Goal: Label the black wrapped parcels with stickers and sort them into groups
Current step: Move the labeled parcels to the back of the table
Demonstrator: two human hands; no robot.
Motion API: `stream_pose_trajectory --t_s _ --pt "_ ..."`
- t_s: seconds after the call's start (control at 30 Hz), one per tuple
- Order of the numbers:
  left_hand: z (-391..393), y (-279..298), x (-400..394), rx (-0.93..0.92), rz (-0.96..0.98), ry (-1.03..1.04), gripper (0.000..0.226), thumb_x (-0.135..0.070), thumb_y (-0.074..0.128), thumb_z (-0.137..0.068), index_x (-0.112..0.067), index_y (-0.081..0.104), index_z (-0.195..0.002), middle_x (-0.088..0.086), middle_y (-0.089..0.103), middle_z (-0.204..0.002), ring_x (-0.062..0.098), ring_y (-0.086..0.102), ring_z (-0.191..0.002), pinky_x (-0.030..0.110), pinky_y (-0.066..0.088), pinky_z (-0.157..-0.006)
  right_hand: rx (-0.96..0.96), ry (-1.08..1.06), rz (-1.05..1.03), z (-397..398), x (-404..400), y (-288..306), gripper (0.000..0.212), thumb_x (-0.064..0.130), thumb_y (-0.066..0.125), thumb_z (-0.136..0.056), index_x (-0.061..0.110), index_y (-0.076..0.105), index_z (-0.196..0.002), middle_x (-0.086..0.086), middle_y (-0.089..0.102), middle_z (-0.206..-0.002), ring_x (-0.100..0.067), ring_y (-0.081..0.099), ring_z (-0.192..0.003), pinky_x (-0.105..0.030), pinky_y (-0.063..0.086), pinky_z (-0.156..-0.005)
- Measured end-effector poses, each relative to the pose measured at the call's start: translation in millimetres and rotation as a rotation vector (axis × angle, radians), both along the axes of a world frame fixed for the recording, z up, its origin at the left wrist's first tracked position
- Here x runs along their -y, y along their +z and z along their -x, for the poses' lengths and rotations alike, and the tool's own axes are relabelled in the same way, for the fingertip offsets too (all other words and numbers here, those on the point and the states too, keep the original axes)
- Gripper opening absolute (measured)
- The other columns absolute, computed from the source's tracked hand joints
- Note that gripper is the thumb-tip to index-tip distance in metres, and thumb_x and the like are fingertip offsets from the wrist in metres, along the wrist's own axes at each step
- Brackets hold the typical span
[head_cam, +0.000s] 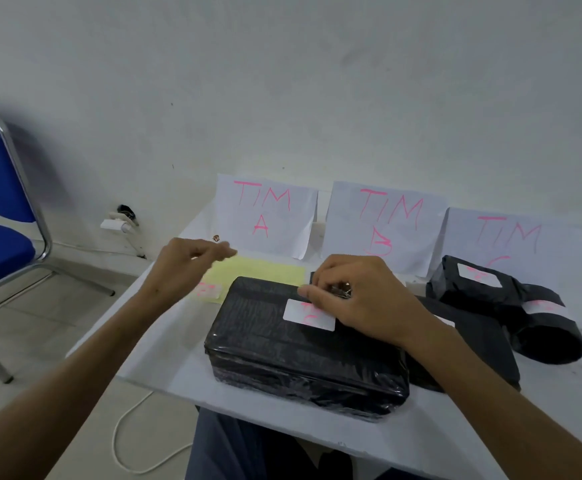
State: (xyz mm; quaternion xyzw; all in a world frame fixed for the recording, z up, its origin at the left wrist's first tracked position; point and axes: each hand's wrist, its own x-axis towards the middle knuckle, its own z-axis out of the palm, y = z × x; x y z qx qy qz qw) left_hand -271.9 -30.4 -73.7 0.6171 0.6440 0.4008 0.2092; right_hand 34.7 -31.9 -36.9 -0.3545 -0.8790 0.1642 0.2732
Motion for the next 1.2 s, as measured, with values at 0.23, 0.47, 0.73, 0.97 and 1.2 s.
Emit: stream_pose_trajectory --t_s 0.23,0.47,0.73,0.97,1.2 --pt "13.8 -39.8 -27.2 -0.408 0.184 0.140 0.076 -0.078 0.072 -0.065 -0.025 0.071 -0.120 0.000 0.059 -0.120 0.021 0.053 -0.113 0.041 0.048 -0.098 -0.057 -0.029 0.221 34.3 -32.5 -5.0 0.023 0.040 0.063 -0.098 0.021 0.076 -0.094 0.012 0.071 -0.094 -0.004 0.064 -0.090 -0.016 0.047 -0.077" --pt "26.3 -25.1 -21.4 -0.522 0.314 -0.085 0.059 -0.052 0.083 -0.074 -0.026 0.066 -0.124 -0.002 0.057 -0.135 0.019 0.053 -0.123 0.036 0.041 -0.107 0.036 -0.016 0.316 42.1 -41.4 -16.4 0.023 0.040 0.059 -0.100 0.023 0.074 -0.099 0.011 0.070 -0.103 -0.002 0.063 -0.094 -0.013 0.041 -0.076" --pt "26.8 -32.8 -7.5 -0.476 0.188 -0.054 0.027 -0.046 0.083 -0.075 -0.036 0.066 -0.092 -0.007 0.064 -0.114 0.012 0.056 -0.102 0.029 0.042 -0.091 0.063 -0.023 0.337 41.5 -40.8 -19.3 0.032 0.044 0.054 -0.102 0.021 0.076 -0.099 0.016 0.069 -0.093 0.007 0.059 -0.079 -0.005 0.039 -0.067" --pt "16.6 -32.8 -2.0 -0.590 0.199 -0.001 0.038 -0.052 0.077 -0.080 -0.025 0.073 -0.106 -0.006 0.058 -0.103 0.013 0.056 -0.093 0.026 0.042 -0.081 0.064 -0.034 0.337 40.9 -39.0 -18.5 0.034 0.043 0.052 -0.103 0.020 0.077 -0.099 0.013 0.071 -0.091 0.003 0.060 -0.075 -0.007 0.039 -0.066" --pt "13.4 -30.3 0.5 -0.608 0.174 0.036 0.033 -0.050 0.076 -0.081 -0.025 0.074 -0.102 -0.001 0.067 -0.105 0.013 0.058 -0.090 0.029 0.047 -0.081 0.064 -0.034 0.328 40.6 -38.8 -19.8 0.035 0.043 0.052 -0.104 0.019 0.077 -0.099 0.012 0.071 -0.092 -0.004 0.063 -0.083 -0.011 0.039 -0.069"
